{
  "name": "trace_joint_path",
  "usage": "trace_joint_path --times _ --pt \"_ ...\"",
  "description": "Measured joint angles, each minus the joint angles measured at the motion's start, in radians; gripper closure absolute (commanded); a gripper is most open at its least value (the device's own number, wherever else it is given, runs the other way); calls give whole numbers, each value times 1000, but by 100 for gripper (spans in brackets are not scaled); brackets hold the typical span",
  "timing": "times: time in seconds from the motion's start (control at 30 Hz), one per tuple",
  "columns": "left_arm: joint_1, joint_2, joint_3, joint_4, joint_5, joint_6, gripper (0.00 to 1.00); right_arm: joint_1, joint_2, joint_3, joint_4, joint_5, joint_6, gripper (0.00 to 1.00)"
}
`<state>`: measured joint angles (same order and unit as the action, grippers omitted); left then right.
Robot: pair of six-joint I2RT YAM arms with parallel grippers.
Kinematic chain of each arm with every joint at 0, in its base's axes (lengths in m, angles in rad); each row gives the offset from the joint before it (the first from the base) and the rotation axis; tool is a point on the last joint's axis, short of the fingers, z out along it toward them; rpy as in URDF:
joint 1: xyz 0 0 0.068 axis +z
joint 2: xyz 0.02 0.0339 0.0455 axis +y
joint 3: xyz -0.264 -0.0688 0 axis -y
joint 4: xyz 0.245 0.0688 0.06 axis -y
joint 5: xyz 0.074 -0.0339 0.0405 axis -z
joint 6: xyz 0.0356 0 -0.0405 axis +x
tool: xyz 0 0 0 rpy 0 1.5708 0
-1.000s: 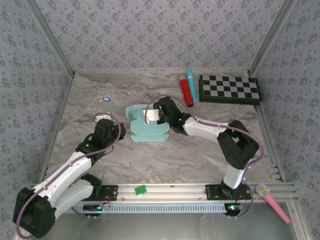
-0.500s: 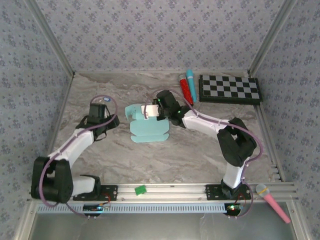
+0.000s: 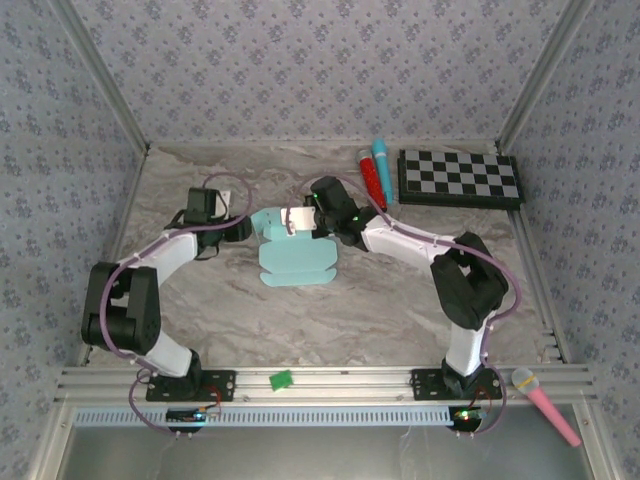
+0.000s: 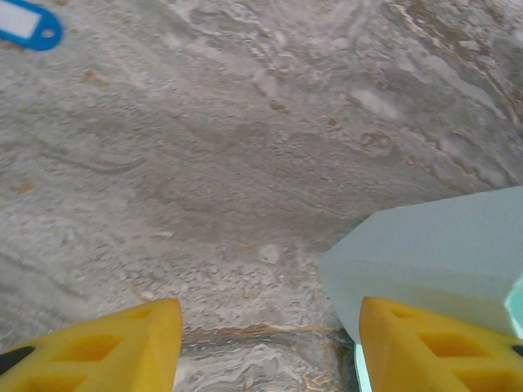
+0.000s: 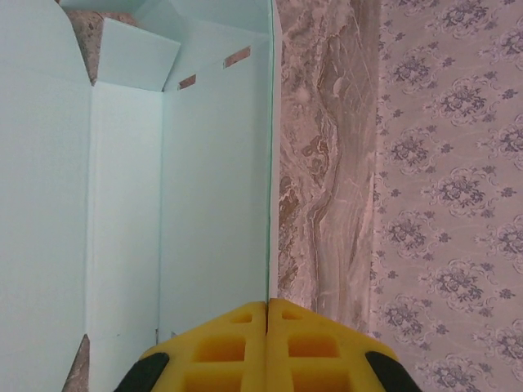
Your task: Fold the paper box
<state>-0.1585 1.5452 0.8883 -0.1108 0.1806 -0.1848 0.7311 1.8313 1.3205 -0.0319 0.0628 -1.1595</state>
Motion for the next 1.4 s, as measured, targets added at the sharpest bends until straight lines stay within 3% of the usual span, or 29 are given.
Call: trace_joint_path --times 0.5,1.07,1.4 --pt "7 35 33 -9 165 76 46 -14 29 21 -26 4 11 100" --pt "8 33 33 -11 24 48 45 -23 73 111 -88 14 11 100" --pt "9 33 33 -11 157 92 48 -27 88 131 -115 4 11 100"
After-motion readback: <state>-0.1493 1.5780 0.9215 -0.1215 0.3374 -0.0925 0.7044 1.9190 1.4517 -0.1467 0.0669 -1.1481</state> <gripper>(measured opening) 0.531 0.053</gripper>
